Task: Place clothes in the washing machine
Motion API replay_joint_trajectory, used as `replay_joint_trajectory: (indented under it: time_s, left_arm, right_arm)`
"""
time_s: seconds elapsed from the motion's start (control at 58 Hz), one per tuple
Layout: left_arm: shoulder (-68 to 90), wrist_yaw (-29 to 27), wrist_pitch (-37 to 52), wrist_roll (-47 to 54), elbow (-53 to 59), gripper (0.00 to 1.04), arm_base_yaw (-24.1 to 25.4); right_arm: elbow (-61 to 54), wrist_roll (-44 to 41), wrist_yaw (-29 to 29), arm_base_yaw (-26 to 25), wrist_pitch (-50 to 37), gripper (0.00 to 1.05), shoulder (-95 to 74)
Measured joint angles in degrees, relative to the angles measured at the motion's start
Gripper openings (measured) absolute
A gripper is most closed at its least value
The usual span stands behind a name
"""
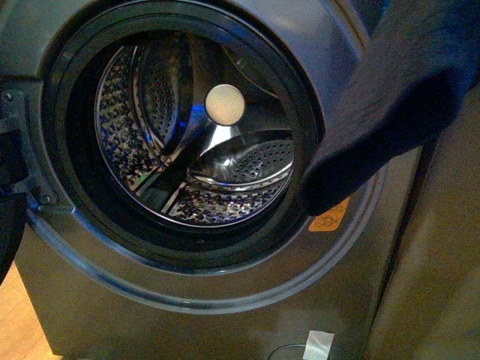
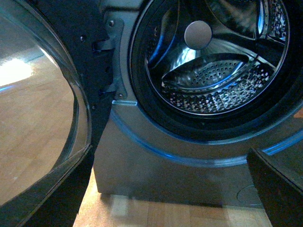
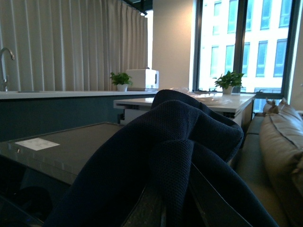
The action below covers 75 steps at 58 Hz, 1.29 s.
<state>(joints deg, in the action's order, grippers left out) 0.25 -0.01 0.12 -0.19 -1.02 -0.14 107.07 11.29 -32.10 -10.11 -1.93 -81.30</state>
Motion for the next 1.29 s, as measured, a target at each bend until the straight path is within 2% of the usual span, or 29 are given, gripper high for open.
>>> replay_joint_trajectory:
  time_s: [0.241, 0.379, 0.569, 0.983, 1.017, 1.034, 1.086, 1.103, 1.155, 1.207, 1.293]
  left_arm:
    - [0.0, 0.0, 0.0, 0.0, 0.0, 0.98, 0.0]
    - [0.0, 0.0, 0.0, 0.0, 0.0, 0.98, 0.0]
    - [0.0, 0.0, 0.0, 0.0, 0.0, 0.98, 0.0]
    - [0.0, 0.0, 0.0, 0.0, 0.0, 0.98, 0.0]
    - [0.8, 4.1, 0.3, -1.0, -0.1, 0.98, 1.2]
    - [1.8, 9.8, 1.1, -2.3, -0.1, 0.98, 3.0]
    - [7.1, 22.4, 4.8, -5.7, -0.2, 0.98, 8.5]
    - [9.6, 28.4, 6.6, -7.0, -0.3, 0.98, 10.4]
    - [16.4, 37.5, 12.1, -9.0, -0.8, 0.98, 14.2]
    - [23.9, 43.5, 18.9, -10.7, -2.4, 0.98, 16.0]
    - [35.3, 47.4, 29.3, -12.7, -6.9, 0.98, 16.2]
  right_arm:
    - [14.1, -5.6, 7.5, 14.5, 12.1, 0.05, -9.2]
    - [16.9, -6.8, 7.6, 19.1, 14.5, 0.05, -11.3]
    - [14.4, -6.8, 1.7, 18.7, 12.2, 0.05, -10.4]
    - [12.6, -6.8, 0.9, 17.8, 11.4, 0.05, -10.1]
    - [12.6, -6.8, 0.9, 17.8, 11.4, 0.05, -10.1]
    - [12.6, -6.8, 0.9, 17.8, 11.4, 0.05, -10.1]
    - [12.6, -6.8, 1.0, 17.7, 11.4, 0.05, -10.1]
    - [12.6, -6.8, 1.0, 17.7, 11.4, 0.05, -10.1]
    - [12.6, -6.9, 0.9, 17.7, 11.4, 0.05, -10.1]
    - [12.6, -6.8, 1.0, 17.7, 11.4, 0.05, -10.1]
    - [12.6, -6.8, 1.0, 17.7, 11.4, 0.05, -10.1]
